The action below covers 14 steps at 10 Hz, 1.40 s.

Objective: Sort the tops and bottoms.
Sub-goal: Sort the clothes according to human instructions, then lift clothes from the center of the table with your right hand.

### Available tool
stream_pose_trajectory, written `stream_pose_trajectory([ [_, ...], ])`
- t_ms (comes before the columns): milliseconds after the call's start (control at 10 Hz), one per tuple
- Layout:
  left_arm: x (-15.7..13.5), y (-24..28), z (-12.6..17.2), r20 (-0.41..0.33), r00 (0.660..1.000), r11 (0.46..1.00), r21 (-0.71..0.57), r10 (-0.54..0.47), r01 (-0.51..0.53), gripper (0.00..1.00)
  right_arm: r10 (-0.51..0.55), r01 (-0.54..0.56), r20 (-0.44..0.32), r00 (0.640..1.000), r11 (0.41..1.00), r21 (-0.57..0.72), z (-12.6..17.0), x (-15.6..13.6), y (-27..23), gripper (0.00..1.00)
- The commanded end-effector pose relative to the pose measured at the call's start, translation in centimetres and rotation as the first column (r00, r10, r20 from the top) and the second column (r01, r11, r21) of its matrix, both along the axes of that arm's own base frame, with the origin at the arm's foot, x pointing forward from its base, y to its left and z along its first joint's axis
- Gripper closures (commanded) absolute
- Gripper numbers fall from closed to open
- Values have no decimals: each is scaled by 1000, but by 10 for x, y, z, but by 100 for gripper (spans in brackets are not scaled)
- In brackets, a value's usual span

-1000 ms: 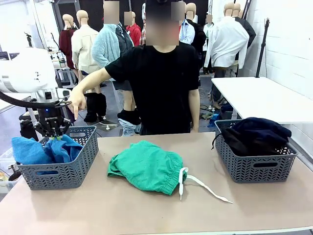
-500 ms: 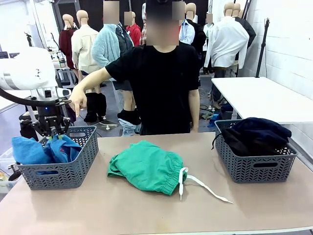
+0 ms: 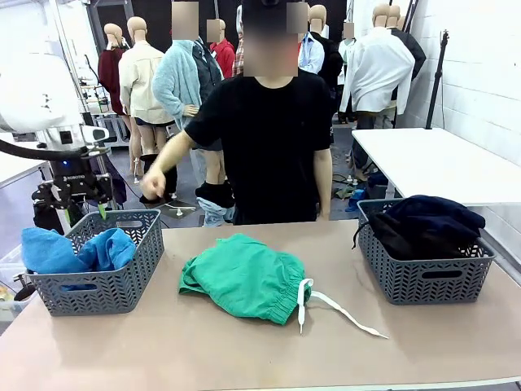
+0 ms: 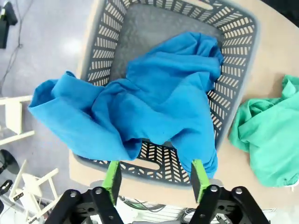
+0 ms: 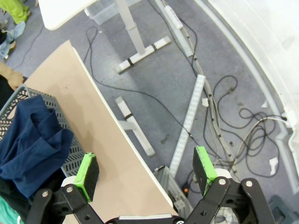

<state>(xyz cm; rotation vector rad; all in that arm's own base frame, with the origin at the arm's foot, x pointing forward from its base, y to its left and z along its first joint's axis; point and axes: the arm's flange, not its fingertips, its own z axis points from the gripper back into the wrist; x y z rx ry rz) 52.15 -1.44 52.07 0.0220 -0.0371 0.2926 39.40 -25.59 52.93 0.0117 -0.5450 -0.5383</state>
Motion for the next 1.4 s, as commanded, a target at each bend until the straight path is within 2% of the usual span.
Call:
stream_pose_trajectory([
  [0,-20,4,10,55,997,997,-43,-55,58,0,9,-9,-8,1000,1000,-13,-1,-1,0,0],
  [200,-39,7,25,104,986,989,-62,-129,136,0,9,-9,-8,1000,1000,-13,-1,-1,0,0],
  [400,-47,9,30,127,979,982,-75,-160,171,0,9,-9,-8,1000,1000,-13,-1,-1,0,0],
  [500,-34,3,35,84,990,993,-28,-109,111,0,9,-9,-8,1000,1000,-13,-1,-1,0,0],
  [1300,-36,5,32,88,988,991,-37,-128,132,0,9,-9,-8,1000,1000,-13,-1,-1,0,0],
])
